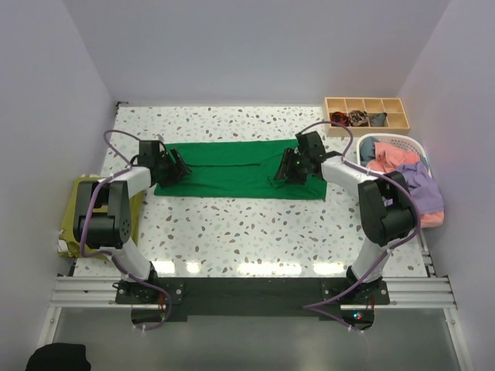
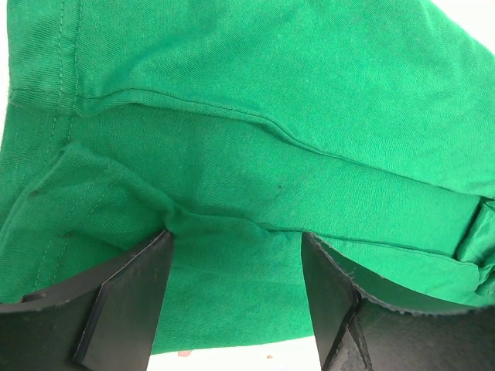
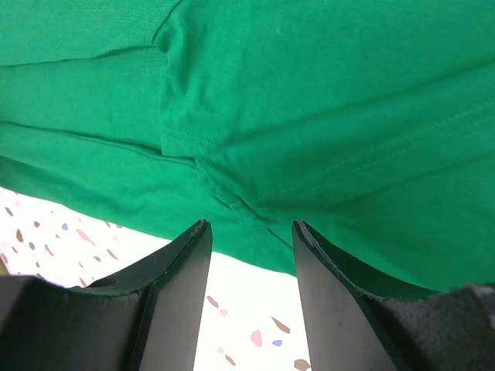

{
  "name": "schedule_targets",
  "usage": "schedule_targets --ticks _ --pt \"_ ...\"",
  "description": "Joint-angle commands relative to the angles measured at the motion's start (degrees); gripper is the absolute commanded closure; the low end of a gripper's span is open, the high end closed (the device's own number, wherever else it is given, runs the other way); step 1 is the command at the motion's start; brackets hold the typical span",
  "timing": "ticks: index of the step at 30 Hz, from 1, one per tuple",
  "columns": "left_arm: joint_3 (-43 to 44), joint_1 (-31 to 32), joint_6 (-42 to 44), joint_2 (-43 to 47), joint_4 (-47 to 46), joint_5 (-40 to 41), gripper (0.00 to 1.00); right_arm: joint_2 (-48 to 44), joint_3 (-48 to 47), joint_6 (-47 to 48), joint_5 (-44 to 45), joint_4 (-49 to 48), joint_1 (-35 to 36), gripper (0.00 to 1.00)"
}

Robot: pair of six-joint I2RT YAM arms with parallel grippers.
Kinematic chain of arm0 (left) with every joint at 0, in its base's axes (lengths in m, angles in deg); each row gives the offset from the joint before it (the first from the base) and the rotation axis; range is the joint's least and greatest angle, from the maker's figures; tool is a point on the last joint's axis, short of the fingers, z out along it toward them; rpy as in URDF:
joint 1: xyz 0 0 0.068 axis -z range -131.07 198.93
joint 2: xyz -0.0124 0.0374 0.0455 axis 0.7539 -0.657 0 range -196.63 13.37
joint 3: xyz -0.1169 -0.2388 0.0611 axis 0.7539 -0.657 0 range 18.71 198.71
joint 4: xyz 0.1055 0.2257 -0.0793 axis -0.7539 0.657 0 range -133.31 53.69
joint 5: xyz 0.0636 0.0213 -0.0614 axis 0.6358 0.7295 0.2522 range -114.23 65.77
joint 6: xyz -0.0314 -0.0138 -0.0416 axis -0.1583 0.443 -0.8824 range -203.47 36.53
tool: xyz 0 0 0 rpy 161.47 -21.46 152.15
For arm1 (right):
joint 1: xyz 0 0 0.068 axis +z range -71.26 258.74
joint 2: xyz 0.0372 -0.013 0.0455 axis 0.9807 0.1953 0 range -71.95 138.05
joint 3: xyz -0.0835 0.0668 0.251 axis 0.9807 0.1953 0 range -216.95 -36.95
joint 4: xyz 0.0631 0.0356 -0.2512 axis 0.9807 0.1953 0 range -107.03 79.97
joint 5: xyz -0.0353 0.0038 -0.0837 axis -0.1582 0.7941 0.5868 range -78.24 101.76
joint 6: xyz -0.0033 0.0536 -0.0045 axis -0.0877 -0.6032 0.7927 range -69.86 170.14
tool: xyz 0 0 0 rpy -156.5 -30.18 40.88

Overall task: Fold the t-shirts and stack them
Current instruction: Fold the other side of the tshirt into a rectangle

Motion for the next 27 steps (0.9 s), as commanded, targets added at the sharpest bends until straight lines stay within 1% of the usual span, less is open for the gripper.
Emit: schedule_targets --ticks 1,12,16,20,23,26,27 --pt "-1.36 -0.08 1.04 -0.71 0.6 -0.87 0.27 1.49 0.37 -1.77 -1.76 -3.8 0.47 0.5" --pt "-1.01 -0.08 1.22 -1.05 1.04 -0.6 0.27 1.32 0.9 -2.56 -1.32 -3.27 1.09 0.5" --pt "-0.92 -0.08 1.31 -1.23 1.04 -0.78 0.27 2.9 0.98 -2.74 -1.41 -3.36 1.26 0.5" --pt "-0.75 -0.08 1.22 -1.23 1.13 -0.6 0.27 3.69 1.78 -2.39 -0.8 -5.47 1.44 0.5" --pt "-0.75 -0.08 1.22 -1.58 1.22 -0.69 0.27 4.48 1.16 -1.86 -0.53 -5.03 1.61 0.56" --pt "-0.57 -0.08 1.22 -1.58 1.13 -0.69 0.27 5.1 0.9 -1.51 -0.09 -4.85 1.61 0.65" --pt "-0.57 -0.08 1.22 -1.67 1.22 -0.69 0.27 5.36 0.9 -1.42 -0.09 -4.85 1.61 0.72"
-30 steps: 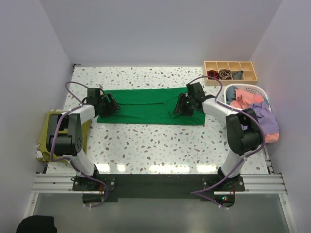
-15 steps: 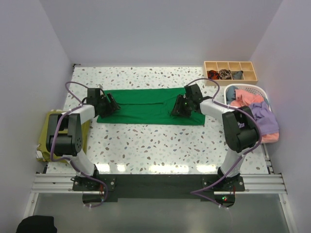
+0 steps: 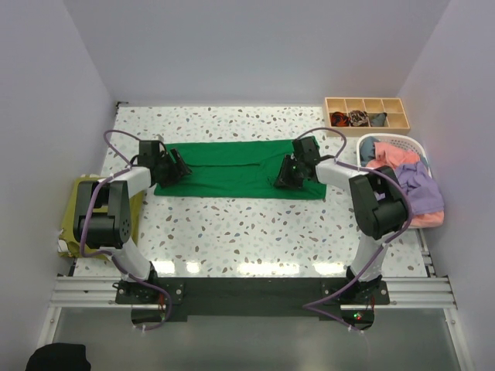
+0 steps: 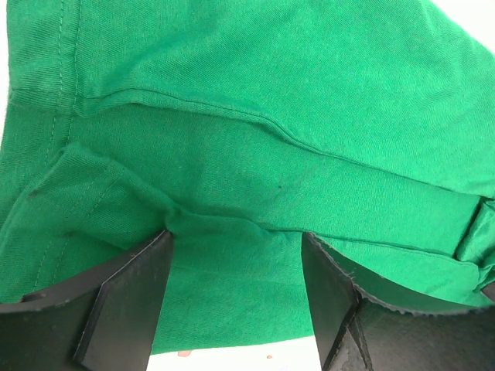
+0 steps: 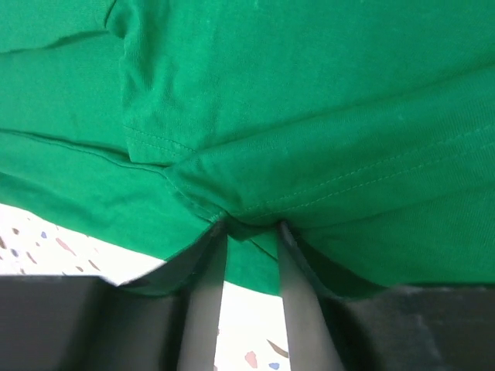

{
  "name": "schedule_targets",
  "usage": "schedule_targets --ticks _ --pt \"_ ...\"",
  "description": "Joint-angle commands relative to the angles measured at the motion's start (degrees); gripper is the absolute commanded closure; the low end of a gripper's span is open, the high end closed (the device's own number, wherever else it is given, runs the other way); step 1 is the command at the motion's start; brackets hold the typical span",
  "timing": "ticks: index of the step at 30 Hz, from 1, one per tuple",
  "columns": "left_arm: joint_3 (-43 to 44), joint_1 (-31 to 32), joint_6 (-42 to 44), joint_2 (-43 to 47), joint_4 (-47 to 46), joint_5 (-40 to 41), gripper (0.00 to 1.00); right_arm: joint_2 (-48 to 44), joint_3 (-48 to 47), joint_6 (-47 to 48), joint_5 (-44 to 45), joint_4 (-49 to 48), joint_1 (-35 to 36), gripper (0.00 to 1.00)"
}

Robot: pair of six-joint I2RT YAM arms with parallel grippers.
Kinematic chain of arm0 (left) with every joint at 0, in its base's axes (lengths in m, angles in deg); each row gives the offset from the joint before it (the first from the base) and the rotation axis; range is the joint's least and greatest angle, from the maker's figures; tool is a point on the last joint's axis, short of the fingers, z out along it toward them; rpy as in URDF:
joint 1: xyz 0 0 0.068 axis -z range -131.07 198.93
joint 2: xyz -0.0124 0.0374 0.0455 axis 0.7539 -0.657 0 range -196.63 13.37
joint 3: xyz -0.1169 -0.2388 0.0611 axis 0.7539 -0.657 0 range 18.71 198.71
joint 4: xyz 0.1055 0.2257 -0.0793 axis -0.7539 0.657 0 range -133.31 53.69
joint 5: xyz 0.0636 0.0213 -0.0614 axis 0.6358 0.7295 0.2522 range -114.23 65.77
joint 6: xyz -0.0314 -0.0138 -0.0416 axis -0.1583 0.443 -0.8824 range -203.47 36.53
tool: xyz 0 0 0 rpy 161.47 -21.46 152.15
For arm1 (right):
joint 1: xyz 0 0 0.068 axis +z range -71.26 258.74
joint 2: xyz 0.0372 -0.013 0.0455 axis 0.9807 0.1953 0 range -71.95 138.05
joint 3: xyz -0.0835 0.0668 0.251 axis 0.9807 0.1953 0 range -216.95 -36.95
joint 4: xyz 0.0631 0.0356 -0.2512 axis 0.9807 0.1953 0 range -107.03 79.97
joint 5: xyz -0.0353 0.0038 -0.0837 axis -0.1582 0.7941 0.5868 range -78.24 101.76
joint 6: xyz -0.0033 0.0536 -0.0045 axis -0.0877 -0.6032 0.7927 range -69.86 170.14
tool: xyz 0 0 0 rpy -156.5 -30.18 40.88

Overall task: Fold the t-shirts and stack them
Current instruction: Fold the other side of the tshirt into a rectangle

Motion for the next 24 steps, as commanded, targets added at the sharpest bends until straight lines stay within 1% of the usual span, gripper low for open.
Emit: schedule_targets --ticks 1,2,3,4,5,7,8,9,17,24 --pt "-0.66 -0.08 1.2 -1.65 1.13 -0.69 0.27 0.93 -0.39 0.57 0.59 -1.57 0.39 0.76" --pt "-0.66 -0.08 1.2 -1.65 1.3 -0.69 0.27 0.84 -0.39 0.65 0.5 -1.66 0.48 0.78" --pt "-0.57 -0.08 1.2 -1.65 1.31 -0.6 0.27 0.75 -0.39 0.83 0.5 -1.66 0.48 0.83" --pt "-0.66 -0.17 1.2 -1.65 1.22 -0.6 0.27 0.58 -0.48 1.01 0.59 -1.75 0.57 0.85" --pt "-0.49 -0.08 1.2 -1.74 1.22 -0.52 0.27 -0.03 -0.57 1.36 0.76 -1.66 0.57 0.9" --pt "-0.49 -0.17 1.2 -1.83 1.22 -0.6 0.27 -0.65 -0.74 2.23 1.29 -1.4 0.65 0.93" --pt "-0.57 -0.08 1.2 -1.91 1.22 -0.6 0.27 -1.18 -1.09 2.5 1.55 -0.88 0.65 0.98" --pt "-0.57 -0.17 1.2 -1.91 1.22 -0.52 0.27 -1.53 -1.18 2.85 1.64 -0.61 0.65 1.0" --pt "-0.66 -0.08 1.2 -1.91 1.04 -0.78 0.27 -4.43 -4.6 5.14 3.66 2.46 0.74 1.0" --pt "-0.84 -0.17 1.11 -2.0 0.78 -1.13 0.27 -1.8 -11.72 7.77 5.42 6.16 0.74 1.0"
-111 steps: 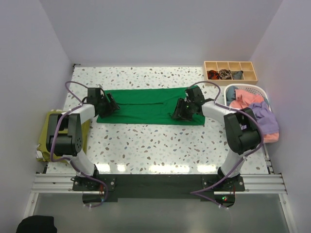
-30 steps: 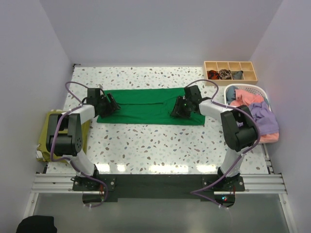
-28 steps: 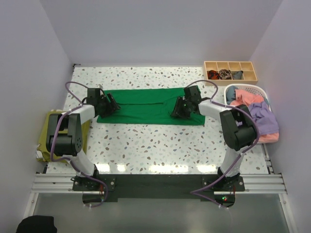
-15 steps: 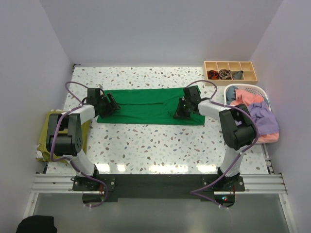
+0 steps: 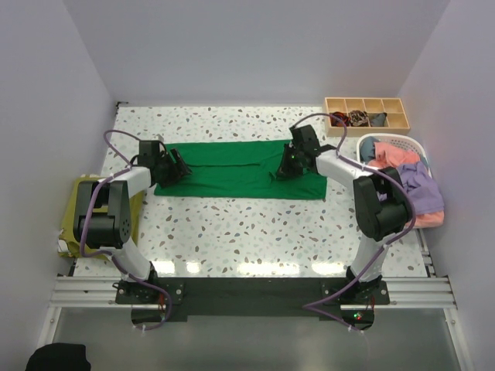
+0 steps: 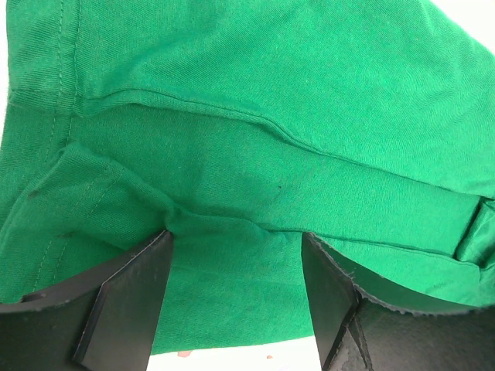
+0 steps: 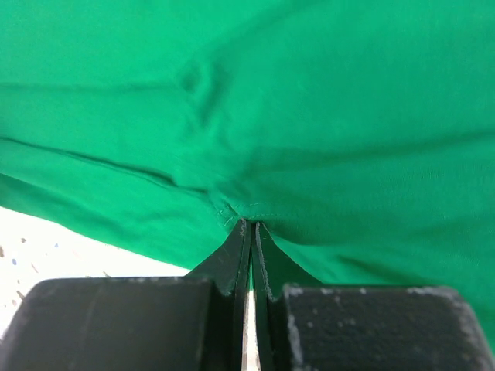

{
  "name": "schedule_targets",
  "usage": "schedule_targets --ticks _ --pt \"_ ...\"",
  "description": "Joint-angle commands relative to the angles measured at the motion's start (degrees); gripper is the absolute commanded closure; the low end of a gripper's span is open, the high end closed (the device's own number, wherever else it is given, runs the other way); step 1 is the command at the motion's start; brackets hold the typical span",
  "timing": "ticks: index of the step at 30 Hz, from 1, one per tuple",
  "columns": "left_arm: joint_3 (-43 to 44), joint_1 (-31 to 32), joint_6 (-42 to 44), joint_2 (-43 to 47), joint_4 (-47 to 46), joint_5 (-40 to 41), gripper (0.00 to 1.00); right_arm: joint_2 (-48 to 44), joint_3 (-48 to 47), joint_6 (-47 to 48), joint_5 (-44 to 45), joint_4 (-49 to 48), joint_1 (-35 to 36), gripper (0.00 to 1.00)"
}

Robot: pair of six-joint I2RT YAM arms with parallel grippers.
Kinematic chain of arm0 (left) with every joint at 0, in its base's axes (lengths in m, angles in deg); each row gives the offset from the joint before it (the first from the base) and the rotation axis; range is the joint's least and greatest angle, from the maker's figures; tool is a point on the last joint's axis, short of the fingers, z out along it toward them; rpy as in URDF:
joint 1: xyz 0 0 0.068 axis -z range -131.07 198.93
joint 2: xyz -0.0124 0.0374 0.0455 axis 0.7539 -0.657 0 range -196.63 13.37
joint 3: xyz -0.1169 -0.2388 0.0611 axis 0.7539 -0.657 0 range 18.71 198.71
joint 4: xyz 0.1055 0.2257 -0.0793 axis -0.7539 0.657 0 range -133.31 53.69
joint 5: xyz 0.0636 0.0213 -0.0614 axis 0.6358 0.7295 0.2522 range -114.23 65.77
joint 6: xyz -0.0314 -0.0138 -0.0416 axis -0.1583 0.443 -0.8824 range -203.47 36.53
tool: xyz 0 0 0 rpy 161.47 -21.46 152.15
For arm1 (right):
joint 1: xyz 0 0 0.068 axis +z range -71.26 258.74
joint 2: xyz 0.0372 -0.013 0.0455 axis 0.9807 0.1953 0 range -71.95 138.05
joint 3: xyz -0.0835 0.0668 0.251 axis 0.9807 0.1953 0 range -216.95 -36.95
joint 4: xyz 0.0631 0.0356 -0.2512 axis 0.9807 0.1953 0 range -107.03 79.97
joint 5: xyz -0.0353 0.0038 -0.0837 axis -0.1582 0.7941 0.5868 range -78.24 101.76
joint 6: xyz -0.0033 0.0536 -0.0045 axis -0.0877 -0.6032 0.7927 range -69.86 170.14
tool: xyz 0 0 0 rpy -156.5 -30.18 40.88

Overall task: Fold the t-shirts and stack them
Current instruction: Fold the other side of the tshirt into a rectangle, then rotate the tshirt 90 degrees

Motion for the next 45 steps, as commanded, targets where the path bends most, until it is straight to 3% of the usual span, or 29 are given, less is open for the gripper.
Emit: schedule_targets --ticks 1,11,12,13,17,25,29,34,40,45 --pt "-0.92 -0.17 1.11 -1.94 0.82 -1.17 0.27 0.8 -6.65 3.12 2.27 2.79 0.37 1.0" --pt "-1.45 -0.08 1.11 -2.2 0.38 -1.96 0.27 15.29 -26.25 6.46 2.36 9.73 0.37 0.97" --pt "-1.54 -0.17 1.11 -2.29 0.38 -2.05 0.27 16.27 -27.57 6.72 2.28 10.35 0.37 0.88" --pt "-1.54 -0.17 1.2 -2.46 0.47 -2.23 0.27 17.15 -29.5 7.25 2.45 11.49 0.37 0.68" --pt "-1.63 -0.08 1.2 -2.81 0.47 -2.49 0.27 16.64 -29.17 8.22 6.13 11.67 0.28 0.47" --pt "-0.23 1.23 1.81 2.96 3.62 3.89 0.28 5.22 -19.07 9.45 17.97 8.33 -0.07 0.37" --pt "0.4 0.98 1.73 8.43 9.34 13.66 0.25 5.38 -16.16 8.57 17.75 8.69 -2.88 0.36" --pt "-3.99 0.36 -0.03 10.98 12.51 16.57 0.24 5.99 -14.05 8.75 16.43 8.25 -4.9 0.36" --pt "-8.75 0.36 -1.7 13.18 9.8 15.01 0.24 6.61 -14.05 9.27 14.93 8.34 -5.17 0.36" --pt "-3.66 0.36 -1.26 10.74 -0.47 5.08 0.24 8.01 -15.18 8.92 13.88 7.63 -5.52 0.36"
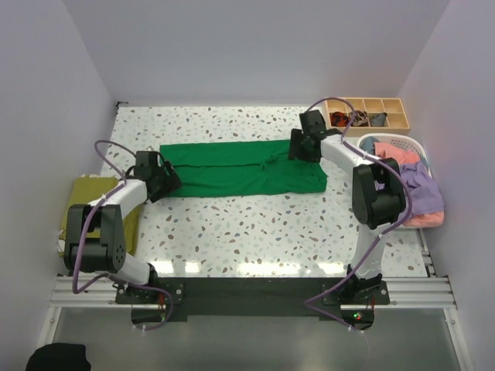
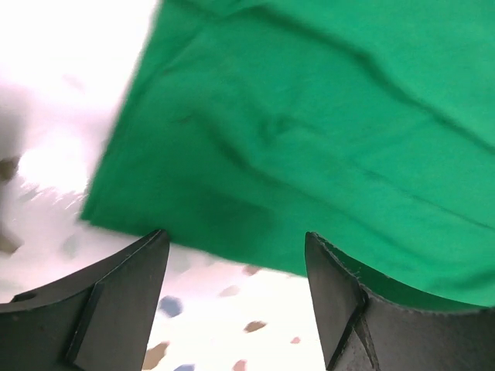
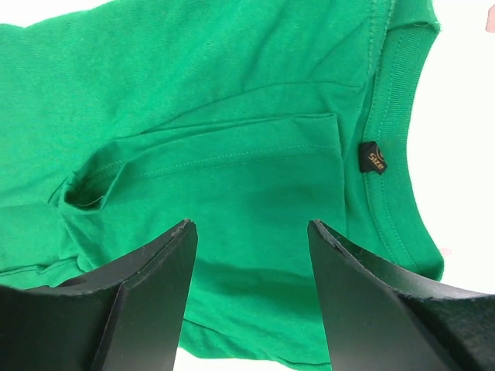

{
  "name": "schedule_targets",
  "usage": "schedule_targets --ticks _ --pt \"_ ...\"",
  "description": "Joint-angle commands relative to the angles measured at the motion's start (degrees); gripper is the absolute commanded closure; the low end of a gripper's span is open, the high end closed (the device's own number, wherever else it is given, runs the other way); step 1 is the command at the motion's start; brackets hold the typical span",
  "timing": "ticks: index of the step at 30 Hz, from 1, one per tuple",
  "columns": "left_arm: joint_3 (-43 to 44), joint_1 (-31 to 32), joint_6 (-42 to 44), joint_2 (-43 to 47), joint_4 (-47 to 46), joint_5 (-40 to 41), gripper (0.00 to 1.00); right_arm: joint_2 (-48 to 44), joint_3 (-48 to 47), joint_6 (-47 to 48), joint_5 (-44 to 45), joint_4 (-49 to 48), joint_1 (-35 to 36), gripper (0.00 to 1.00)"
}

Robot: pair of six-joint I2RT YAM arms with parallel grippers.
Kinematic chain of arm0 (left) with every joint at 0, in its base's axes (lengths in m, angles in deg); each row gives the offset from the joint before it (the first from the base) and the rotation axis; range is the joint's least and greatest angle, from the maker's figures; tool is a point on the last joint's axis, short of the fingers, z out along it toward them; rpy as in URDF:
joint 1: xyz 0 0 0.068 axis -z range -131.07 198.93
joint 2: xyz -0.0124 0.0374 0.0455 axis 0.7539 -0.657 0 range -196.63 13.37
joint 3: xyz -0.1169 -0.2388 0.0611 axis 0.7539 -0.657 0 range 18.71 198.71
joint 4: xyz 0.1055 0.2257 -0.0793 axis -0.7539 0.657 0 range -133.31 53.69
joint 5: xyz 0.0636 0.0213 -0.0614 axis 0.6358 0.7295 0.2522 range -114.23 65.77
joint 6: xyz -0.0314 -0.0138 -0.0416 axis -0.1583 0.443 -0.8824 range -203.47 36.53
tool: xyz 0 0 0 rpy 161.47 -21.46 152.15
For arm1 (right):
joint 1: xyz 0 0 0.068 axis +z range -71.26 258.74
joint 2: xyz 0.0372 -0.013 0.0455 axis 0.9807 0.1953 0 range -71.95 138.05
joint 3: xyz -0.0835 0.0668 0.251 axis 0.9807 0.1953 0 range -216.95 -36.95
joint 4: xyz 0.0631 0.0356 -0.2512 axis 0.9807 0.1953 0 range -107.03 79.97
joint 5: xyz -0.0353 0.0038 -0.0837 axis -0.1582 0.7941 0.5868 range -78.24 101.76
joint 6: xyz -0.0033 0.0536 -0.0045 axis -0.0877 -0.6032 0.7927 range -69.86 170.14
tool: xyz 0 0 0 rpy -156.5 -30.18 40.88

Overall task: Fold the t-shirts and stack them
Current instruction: Rotate the tshirt 90 degrees

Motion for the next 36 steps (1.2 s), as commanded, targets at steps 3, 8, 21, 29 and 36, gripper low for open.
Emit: schedule_targets --ticks 3,8,21,29,36 --pt "12.41 0.01 0.25 -7.77 -9.64 -11.23 0.25 3.41 -3.32 -0.3 -1.23 -0.24 0.06 0.36" --pt "20.17 0.54 -0.54 -14.82 -11.82 -13.6 0.25 4.82 -3.77 -0.92 -2.02 -0.58 0.05 0.36" --pt "14.47 2.82 -1.07 -19.14 -12.97 -12.22 0.27 11.67 -9.72 -0.57 0.36 4.23 0.06 0.36" --pt "-0.82 7.56 -2.74 -10.99 -11.13 -13.96 0.28 24.32 -26.78 2.41 -5.27 12.42 0.14 0.37" --pt "-10.49 14.42 -5.55 -0.87 -6.65 -20.18 0.28 37.68 -53.2 4.09 -15.1 21.56 0.14 0.35"
